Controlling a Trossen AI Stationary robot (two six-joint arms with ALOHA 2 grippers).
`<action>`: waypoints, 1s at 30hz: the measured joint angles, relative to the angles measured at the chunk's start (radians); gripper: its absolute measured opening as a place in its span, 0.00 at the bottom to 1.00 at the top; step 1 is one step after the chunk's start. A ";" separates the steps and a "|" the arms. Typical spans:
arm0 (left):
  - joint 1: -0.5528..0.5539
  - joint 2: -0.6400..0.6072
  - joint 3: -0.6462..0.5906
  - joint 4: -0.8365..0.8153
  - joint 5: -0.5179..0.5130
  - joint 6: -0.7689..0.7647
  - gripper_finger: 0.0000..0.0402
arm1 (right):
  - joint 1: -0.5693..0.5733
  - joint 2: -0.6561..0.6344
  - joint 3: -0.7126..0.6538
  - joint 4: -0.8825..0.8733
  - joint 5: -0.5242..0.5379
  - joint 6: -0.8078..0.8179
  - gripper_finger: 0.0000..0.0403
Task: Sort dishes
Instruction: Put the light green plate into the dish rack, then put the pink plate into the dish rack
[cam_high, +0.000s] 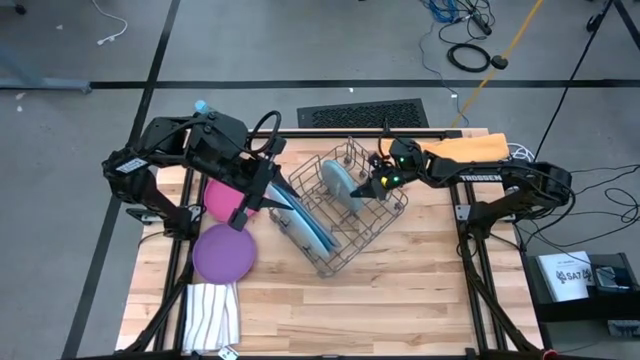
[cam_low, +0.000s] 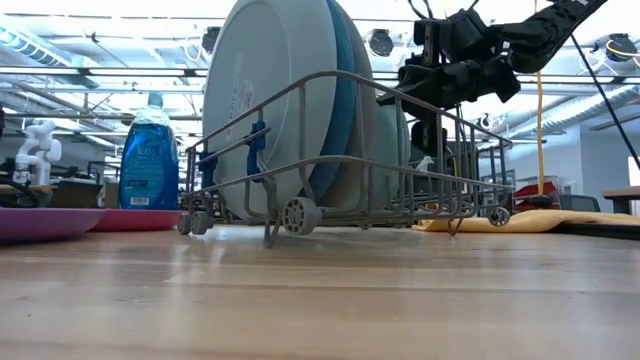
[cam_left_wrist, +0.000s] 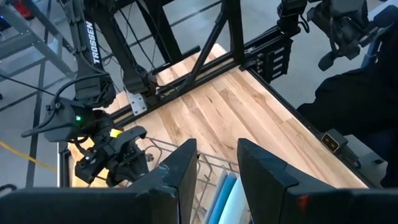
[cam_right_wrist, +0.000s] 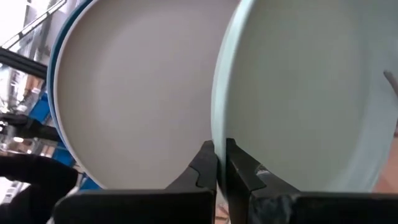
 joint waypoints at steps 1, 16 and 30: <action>0.000 0.000 0.000 0.000 0.000 0.001 0.29 | 0.001 -0.001 0.001 -0.013 -0.002 0.010 0.00; 0.000 0.000 0.000 -0.001 0.011 0.026 0.29 | 0.016 -0.023 -0.002 -0.034 0.008 0.115 0.19; -0.001 0.000 0.000 -0.003 0.031 0.026 0.29 | 0.025 -0.077 -0.013 -0.025 -0.011 0.072 0.54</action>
